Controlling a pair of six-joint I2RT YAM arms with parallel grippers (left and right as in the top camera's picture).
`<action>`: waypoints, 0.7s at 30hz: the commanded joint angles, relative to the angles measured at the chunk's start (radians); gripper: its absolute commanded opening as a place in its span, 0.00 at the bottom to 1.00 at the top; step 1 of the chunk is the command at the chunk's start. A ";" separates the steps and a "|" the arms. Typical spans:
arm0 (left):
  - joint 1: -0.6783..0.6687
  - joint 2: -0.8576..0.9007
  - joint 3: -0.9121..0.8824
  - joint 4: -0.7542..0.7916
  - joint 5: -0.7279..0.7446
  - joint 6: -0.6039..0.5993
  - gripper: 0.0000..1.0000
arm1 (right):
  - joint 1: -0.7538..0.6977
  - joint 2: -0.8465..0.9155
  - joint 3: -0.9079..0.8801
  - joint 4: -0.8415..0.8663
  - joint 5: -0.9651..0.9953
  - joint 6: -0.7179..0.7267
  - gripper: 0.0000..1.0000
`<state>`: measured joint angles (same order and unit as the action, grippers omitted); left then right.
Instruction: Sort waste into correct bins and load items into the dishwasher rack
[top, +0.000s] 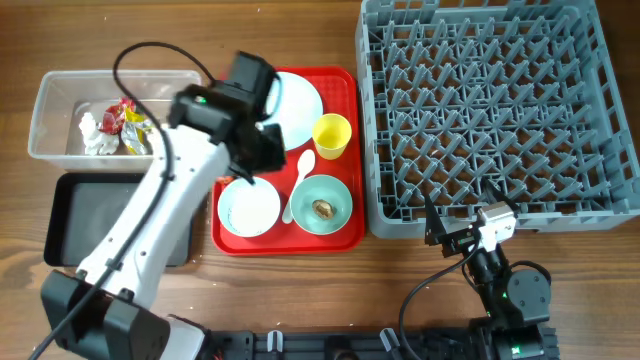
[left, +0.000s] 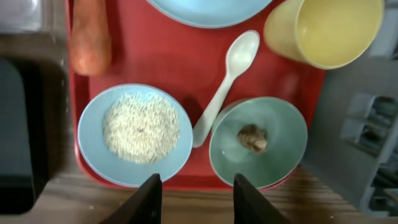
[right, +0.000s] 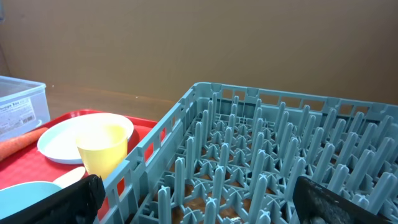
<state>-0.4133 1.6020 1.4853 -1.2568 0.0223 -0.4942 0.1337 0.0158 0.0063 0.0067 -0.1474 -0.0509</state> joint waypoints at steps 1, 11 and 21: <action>-0.098 -0.001 0.004 -0.016 -0.197 -0.151 0.37 | -0.005 -0.005 -0.001 0.003 0.014 -0.009 1.00; -0.164 -0.001 0.004 0.021 -0.227 -0.177 0.41 | -0.005 -0.005 -0.001 0.003 0.014 -0.009 1.00; -0.164 -0.001 -0.087 0.135 -0.241 -0.177 0.43 | -0.005 -0.005 -0.001 0.003 0.014 -0.009 1.00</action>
<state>-0.5797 1.6024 1.4513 -1.1503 -0.1925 -0.6533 0.1337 0.0158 0.0063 0.0067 -0.1474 -0.0509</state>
